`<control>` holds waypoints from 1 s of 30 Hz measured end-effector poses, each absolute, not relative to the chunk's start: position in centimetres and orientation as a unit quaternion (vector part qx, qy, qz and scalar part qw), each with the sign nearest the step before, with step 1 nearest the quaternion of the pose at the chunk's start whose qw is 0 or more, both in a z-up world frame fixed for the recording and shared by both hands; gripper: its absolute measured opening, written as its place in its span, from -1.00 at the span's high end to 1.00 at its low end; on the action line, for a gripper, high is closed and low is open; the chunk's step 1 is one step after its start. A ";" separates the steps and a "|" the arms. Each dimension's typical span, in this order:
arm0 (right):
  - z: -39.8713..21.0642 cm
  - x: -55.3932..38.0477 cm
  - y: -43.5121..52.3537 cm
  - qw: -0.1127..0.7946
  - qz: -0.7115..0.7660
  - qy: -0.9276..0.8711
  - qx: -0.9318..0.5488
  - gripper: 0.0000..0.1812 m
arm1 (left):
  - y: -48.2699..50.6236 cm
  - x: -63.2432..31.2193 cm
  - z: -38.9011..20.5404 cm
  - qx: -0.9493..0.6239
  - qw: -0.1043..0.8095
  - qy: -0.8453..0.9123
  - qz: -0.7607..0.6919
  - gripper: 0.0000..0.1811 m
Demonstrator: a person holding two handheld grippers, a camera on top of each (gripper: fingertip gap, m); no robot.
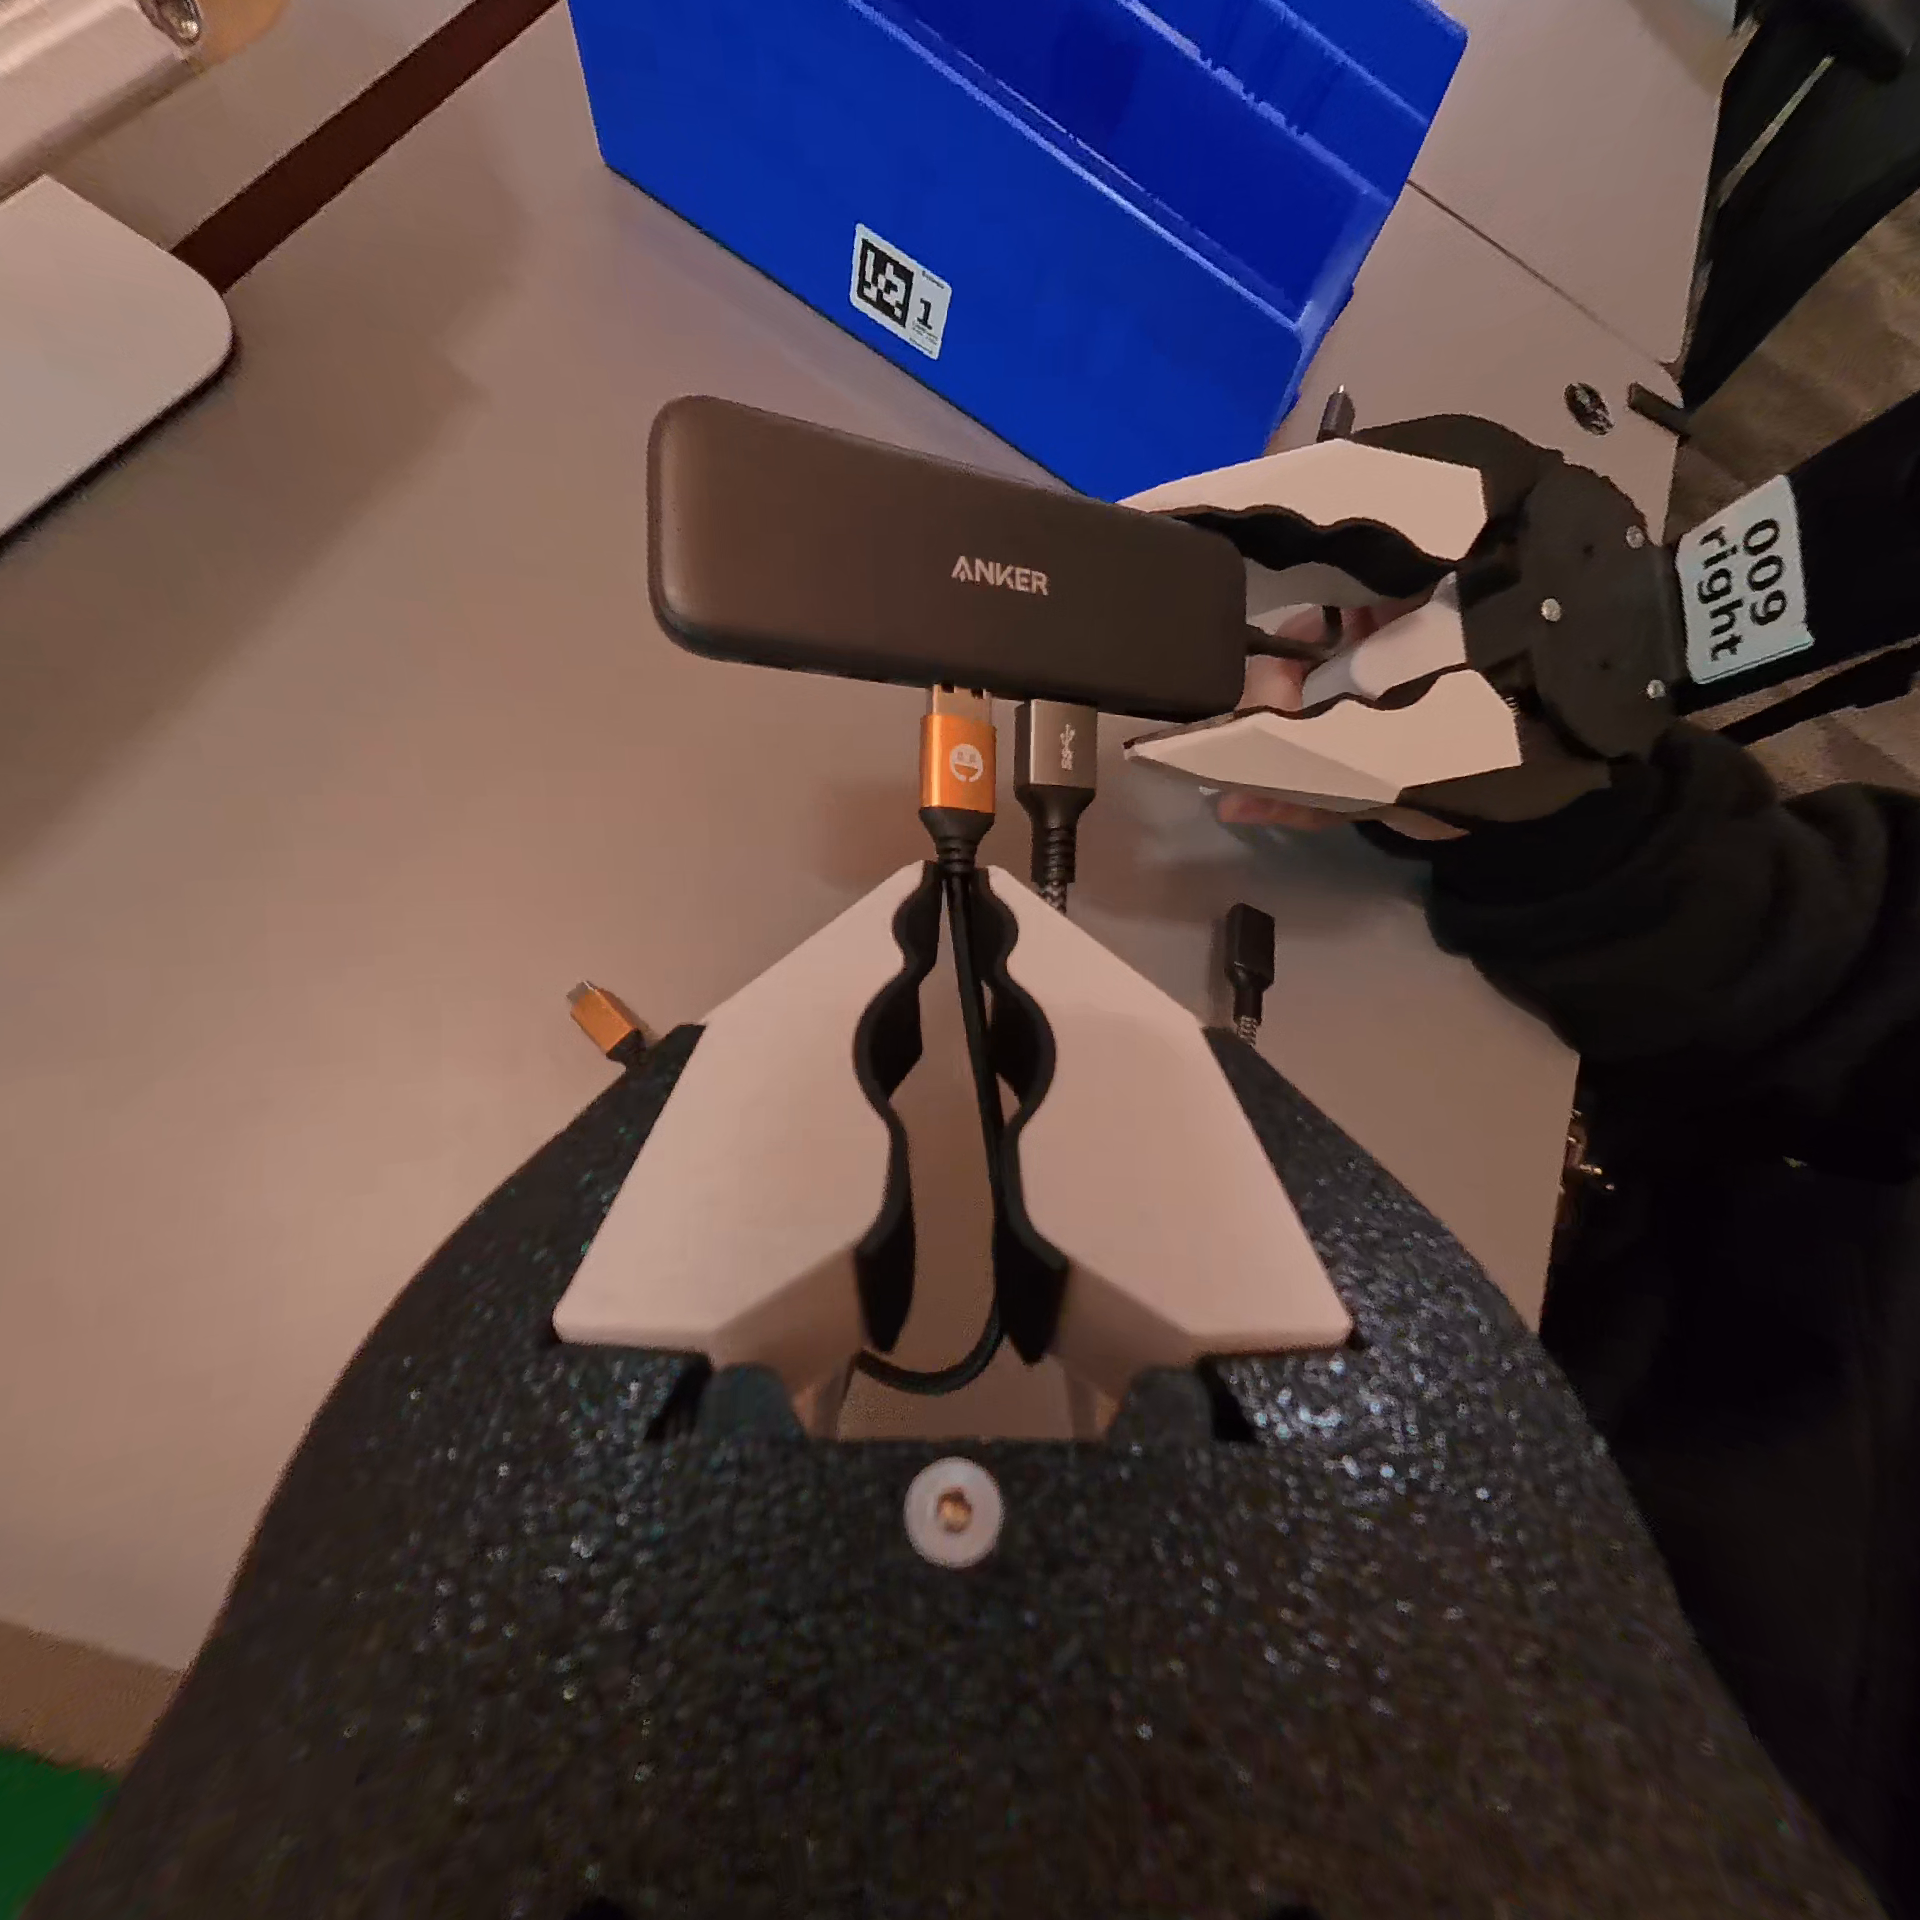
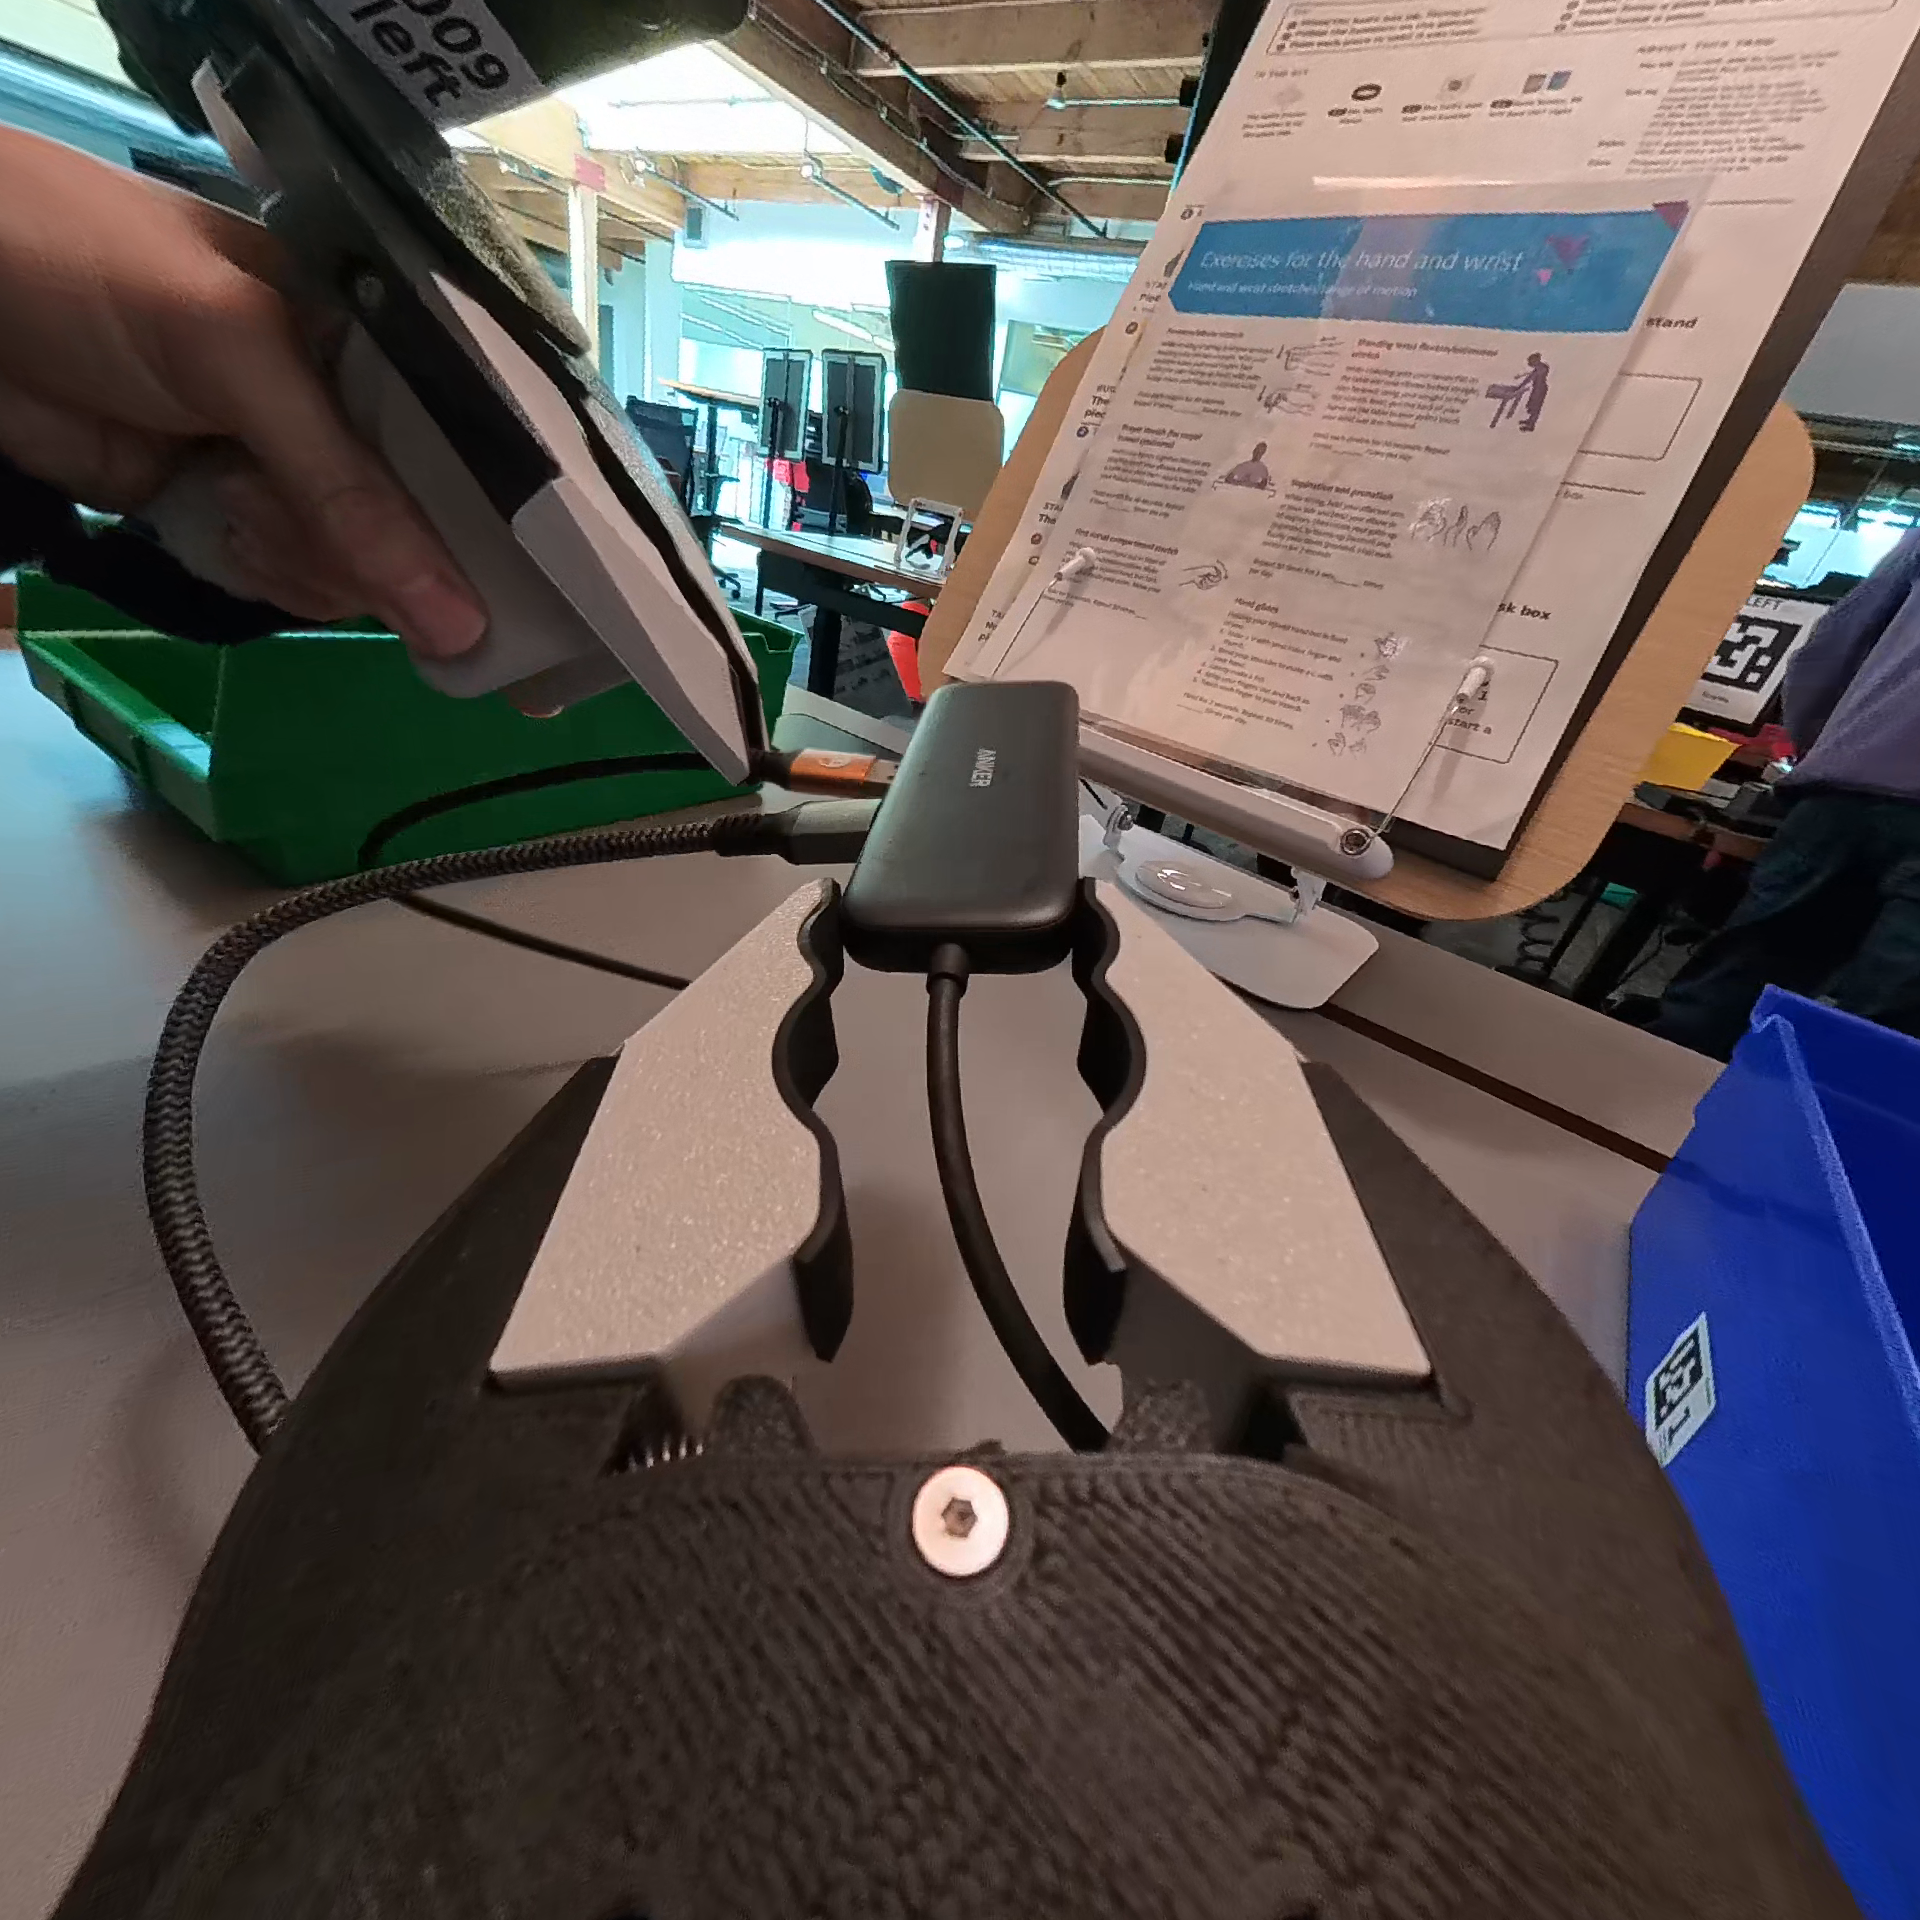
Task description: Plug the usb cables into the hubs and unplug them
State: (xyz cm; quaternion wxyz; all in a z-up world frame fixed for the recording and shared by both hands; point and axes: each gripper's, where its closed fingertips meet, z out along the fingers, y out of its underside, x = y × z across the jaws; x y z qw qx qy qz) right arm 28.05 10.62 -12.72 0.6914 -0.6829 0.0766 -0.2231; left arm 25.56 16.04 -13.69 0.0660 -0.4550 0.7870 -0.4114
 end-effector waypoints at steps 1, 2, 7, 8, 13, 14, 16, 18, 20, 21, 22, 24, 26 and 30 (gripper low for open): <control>-12.7 28.2 10.5 0.692 -0.223 0.081 -0.682 0.52 | 15.9 25.8 -13.6 -0.452 0.073 0.787 -0.414 0.96; -12.6 28.4 10.3 0.694 -0.222 0.086 -0.679 0.52 | 15.6 26.0 -13.4 -0.448 0.080 0.786 -0.418 0.96; -12.2 29.0 9.5 0.702 -0.206 0.109 -0.673 0.52 | 14.8 26.7 -12.5 -0.389 0.172 0.815 -0.394 0.96; -12.2 29.1 9.4 0.700 -0.206 0.110 -0.675 0.51 | 14.5 26.8 -12.3 -0.375 0.192 0.820 -0.387 0.96; -11.8 29.1 9.1 0.696 -0.221 0.102 -0.676 0.52 | 14.3 27.7 -12.4 -0.352 0.255 0.828 -0.354 0.96; -11.9 29.1 9.2 0.696 -0.220 0.104 -0.676 0.51 | 14.3 27.8 -12.3 -0.352 0.260 0.826 -0.356 0.96; -11.8 29.2 9.0 0.698 -0.217 0.106 -0.674 0.52 | 14.2 28.0 -11.8 -0.351 0.264 0.818 -0.373 0.96; -11.8 29.2 9.1 0.699 -0.212 0.106 -0.675 0.52 | 14.2 28.0 -11.3 -0.343 0.272 0.816 -0.378 0.96; -11.8 29.1 9.2 0.701 -0.211 0.107 -0.673 0.51 | 14.3 27.9 -11.2 -0.334 0.276 0.817 -0.380 0.96; -11.8 29.1 9.2 0.701 -0.213 0.106 -0.672 0.52 | 14.3 27.8 -11.2 -0.334 0.271 0.817 -0.385 0.96; -11.6 29.1 9.2 0.702 -0.219 0.105 -0.669 0.52 | 14.2 27.8 -11.1 -0.335 0.266 0.813 -0.396 0.96; -11.0 29.0 9.1 0.706 -0.241 0.105 -0.658 0.52 | 14.0 27.8 -10.4 -0.339 0.254 0.800 -0.426 0.95; -10.2 28.8 8.9 0.711 -0.259 0.106 -0.645 0.52 | 14.1 27.4 -9.0 -0.341 0.251 0.783 -0.455 0.87; -8.1 29.1 7.4 0.715 -0.299 0.115 -0.622 0.52 | 17.4 27.2 -5.4 -0.375 0.317 0.727 -0.481 0.62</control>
